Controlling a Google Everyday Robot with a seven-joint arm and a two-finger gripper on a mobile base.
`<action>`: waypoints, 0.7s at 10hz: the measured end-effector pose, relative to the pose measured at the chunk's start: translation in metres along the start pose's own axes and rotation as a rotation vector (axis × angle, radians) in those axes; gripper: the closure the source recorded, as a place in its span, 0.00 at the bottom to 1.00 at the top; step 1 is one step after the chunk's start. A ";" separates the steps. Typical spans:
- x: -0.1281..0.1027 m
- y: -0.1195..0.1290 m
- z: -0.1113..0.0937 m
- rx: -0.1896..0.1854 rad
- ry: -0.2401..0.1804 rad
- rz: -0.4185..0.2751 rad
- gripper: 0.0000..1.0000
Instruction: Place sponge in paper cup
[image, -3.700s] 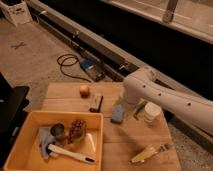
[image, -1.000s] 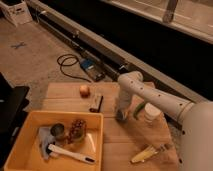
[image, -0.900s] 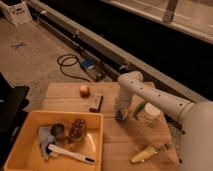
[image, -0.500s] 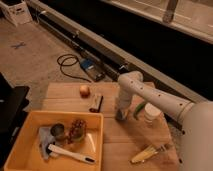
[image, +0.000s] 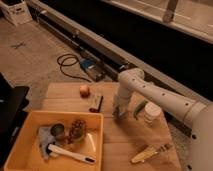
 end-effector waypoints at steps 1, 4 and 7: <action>-0.008 -0.011 -0.027 0.038 0.008 0.015 1.00; -0.016 -0.034 -0.079 0.089 0.064 0.056 1.00; 0.001 -0.036 -0.101 0.100 0.126 0.123 1.00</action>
